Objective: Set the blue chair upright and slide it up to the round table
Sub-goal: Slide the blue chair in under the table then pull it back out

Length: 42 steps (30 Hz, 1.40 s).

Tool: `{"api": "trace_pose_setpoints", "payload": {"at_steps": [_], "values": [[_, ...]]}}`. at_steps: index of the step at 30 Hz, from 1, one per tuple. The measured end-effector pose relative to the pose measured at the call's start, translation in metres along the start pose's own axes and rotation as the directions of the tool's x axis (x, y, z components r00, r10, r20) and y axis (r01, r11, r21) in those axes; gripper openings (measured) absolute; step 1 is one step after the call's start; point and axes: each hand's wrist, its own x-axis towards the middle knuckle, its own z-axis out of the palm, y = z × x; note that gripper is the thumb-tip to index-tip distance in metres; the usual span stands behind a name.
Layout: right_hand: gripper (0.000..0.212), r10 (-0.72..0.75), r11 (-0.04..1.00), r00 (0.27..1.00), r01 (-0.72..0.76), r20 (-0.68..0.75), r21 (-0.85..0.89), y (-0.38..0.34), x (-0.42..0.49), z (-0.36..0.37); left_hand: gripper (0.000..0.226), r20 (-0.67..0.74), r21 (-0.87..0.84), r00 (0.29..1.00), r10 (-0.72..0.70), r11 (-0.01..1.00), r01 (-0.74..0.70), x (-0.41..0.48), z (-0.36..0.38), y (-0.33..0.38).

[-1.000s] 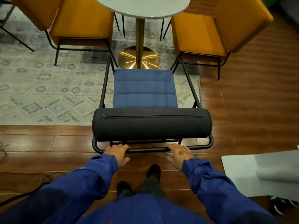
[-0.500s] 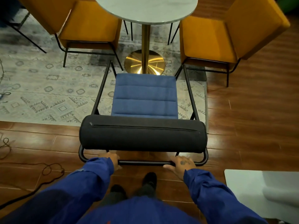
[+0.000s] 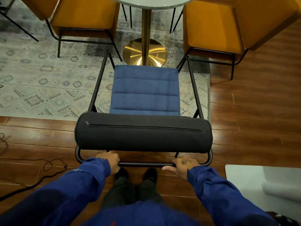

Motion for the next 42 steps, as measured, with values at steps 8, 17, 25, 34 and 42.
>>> {"api": "trace_pose_setpoints", "payload": {"at_steps": [8, 17, 25, 34, 42], "values": [[0.089, -0.029, 0.998, 0.998, 0.026, -0.055, -0.054, -0.004, 0.009, -0.017, 0.011, -0.069, 0.02, 0.997, 0.029, 0.999, -0.027, -0.003, -0.024, -0.005], [0.079, -0.023, 0.999, 0.99, 0.017, -0.141, -0.042, -0.019, 0.03, -0.058, 0.011, -0.199, -0.008, 0.98, 0.006, 1.0, -0.008, 0.005, -0.068, -0.024], [0.067, -0.038, 0.999, 0.979, 0.031, -0.199, -0.035, -0.017, 0.053, -0.075, 0.014, -0.309, 0.039, 0.951, -0.002, 0.999, 0.015, 0.015, -0.096, -0.028], [0.066, -0.016, 0.999, 0.989, 0.011, -0.145, -0.037, -0.023, 0.064, -0.083, 0.022, -0.297, 0.051, 0.955, -0.004, 0.999, 0.02, 0.031, -0.098, -0.031], [0.074, -0.029, 0.998, 0.993, 0.022, -0.112, -0.06, -0.016, 0.071, -0.067, 0.021, -0.29, 0.043, 0.957, 0.002, 0.999, 0.011, 0.043, -0.079, -0.036]]}}
